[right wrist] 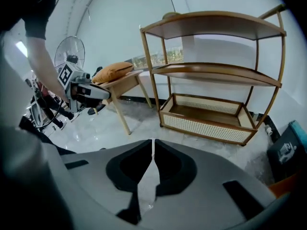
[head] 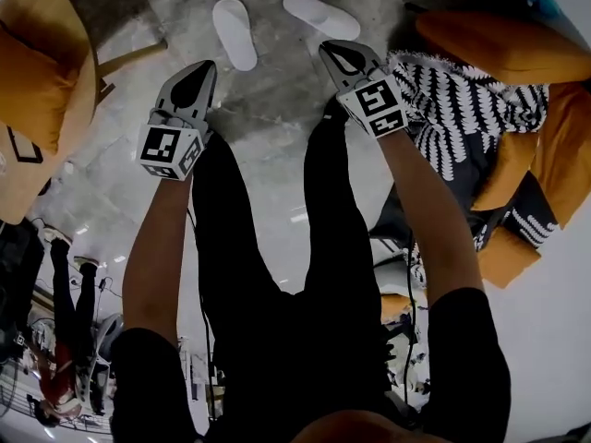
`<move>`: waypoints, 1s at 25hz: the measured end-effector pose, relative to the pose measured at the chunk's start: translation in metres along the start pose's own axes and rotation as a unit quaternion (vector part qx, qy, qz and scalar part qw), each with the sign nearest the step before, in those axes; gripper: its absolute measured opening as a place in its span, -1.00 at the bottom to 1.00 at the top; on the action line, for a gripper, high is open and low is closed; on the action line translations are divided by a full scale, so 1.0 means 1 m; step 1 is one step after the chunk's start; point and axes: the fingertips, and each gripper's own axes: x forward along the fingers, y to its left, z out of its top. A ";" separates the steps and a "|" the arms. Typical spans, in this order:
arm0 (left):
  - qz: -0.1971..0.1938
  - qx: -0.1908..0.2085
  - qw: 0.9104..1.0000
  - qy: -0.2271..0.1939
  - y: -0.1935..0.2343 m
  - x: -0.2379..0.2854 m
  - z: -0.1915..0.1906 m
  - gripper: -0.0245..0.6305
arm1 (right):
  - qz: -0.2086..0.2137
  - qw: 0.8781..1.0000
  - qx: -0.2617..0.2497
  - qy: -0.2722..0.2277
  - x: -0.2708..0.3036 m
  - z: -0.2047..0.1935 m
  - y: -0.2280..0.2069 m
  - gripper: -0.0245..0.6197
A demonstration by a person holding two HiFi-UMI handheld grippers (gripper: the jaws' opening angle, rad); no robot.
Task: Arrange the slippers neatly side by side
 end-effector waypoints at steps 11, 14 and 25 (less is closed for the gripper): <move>-0.009 0.019 0.998 0.066 0.022 0.057 -0.079 -0.88 | 0.034 0.992 -0.045 0.112 0.064 -0.098 -0.020 -0.81; 0.002 0.021 0.997 0.078 0.037 0.074 -0.102 -0.88 | 0.053 0.989 -0.052 0.130 0.073 -0.118 -0.022 -0.81; 0.021 0.119 0.977 0.178 0.065 0.132 -0.196 -0.87 | 0.017 0.995 0.022 0.100 0.119 -0.148 -0.060 -0.80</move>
